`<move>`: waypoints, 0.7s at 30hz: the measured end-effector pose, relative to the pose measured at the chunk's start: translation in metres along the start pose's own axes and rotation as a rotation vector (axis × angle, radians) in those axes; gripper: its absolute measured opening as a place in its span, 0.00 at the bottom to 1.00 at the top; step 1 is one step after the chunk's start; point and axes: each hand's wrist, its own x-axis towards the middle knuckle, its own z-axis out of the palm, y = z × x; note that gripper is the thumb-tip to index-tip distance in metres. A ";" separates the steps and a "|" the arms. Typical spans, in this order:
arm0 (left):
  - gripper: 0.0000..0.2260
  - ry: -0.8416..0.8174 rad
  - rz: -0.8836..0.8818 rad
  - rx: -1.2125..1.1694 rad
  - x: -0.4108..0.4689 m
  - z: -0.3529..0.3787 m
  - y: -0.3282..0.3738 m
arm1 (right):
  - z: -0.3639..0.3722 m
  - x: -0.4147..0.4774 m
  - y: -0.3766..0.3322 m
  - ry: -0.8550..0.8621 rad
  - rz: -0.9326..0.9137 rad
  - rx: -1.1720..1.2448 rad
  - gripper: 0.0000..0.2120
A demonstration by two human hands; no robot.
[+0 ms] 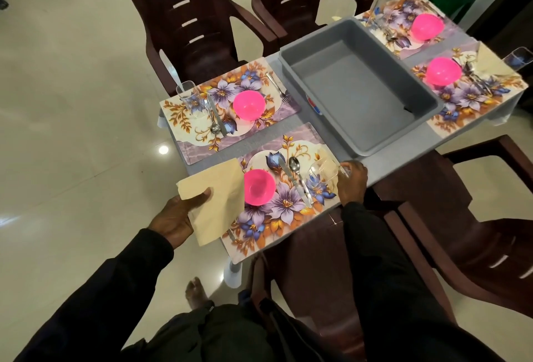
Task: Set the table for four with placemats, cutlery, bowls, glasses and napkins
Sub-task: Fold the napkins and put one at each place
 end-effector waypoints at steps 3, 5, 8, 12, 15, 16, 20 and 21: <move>0.18 0.003 -0.001 -0.001 0.000 0.003 0.000 | -0.008 -0.007 0.007 -0.008 -0.194 -0.112 0.04; 0.18 0.010 -0.005 -0.003 0.001 0.004 -0.001 | -0.007 -0.009 0.021 -0.113 -0.328 -0.254 0.03; 0.17 0.010 -0.012 -0.013 0.000 0.005 -0.002 | 0.000 -0.008 0.041 -0.228 -0.396 -0.463 0.05; 0.16 0.004 -0.005 -0.007 -0.003 0.004 -0.003 | 0.000 -0.018 0.029 -0.163 -0.327 -0.403 0.07; 0.16 0.013 0.003 0.001 -0.006 0.000 -0.003 | 0.000 -0.020 0.009 -0.113 -0.249 -0.345 0.06; 0.16 0.019 0.006 -0.002 -0.007 -0.002 -0.003 | 0.001 -0.019 0.005 -0.114 -0.238 -0.352 0.07; 0.17 0.016 0.011 -0.014 -0.010 -0.008 -0.001 | 0.002 -0.017 0.006 -0.155 -0.242 -0.423 0.08; 0.17 0.013 0.012 -0.015 -0.011 -0.009 0.000 | 0.001 -0.017 0.007 -0.163 -0.275 -0.478 0.08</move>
